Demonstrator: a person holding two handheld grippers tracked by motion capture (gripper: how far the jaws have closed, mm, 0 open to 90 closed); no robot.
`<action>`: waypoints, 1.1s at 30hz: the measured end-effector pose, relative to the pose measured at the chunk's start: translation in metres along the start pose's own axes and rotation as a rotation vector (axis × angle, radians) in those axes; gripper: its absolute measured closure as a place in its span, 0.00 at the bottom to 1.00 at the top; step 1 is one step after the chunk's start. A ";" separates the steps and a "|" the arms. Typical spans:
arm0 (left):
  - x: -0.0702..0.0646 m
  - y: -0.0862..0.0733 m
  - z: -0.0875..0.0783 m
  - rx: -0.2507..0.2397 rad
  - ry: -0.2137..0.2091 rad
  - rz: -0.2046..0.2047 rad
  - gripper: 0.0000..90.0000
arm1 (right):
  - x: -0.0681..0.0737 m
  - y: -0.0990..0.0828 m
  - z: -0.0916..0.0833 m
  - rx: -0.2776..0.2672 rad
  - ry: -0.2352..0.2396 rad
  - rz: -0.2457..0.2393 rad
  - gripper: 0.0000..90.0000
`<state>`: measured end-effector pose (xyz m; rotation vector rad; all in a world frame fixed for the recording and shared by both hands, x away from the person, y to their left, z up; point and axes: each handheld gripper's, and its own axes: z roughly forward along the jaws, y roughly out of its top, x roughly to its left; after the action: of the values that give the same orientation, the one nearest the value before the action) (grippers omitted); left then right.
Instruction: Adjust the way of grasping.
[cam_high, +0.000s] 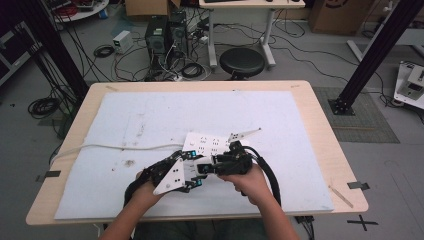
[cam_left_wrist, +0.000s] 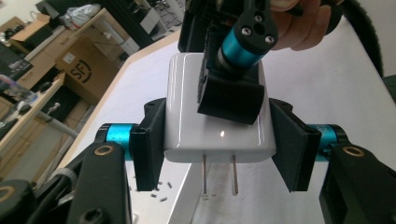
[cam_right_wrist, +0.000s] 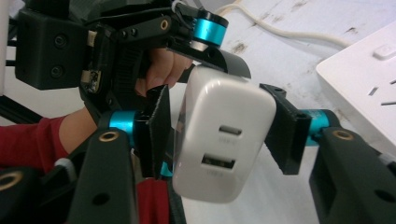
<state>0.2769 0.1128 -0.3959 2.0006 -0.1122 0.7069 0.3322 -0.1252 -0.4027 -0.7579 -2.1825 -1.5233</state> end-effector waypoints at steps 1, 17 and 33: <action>0.000 0.000 0.000 -0.002 -0.002 -0.003 0.47 | 0.001 -0.001 0.000 0.001 -0.001 0.004 0.60; 0.005 0.001 0.001 0.007 0.041 -0.097 0.26 | -0.001 0.000 -0.012 -0.015 0.012 0.028 0.70; 0.053 -0.022 -0.043 0.210 0.092 -0.408 0.18 | 0.009 0.014 -0.079 -0.111 -0.286 -0.123 0.70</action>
<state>0.3102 0.1710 -0.3701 2.0952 0.4296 0.5608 0.3332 -0.1940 -0.3599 -0.9430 -2.4040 -1.6989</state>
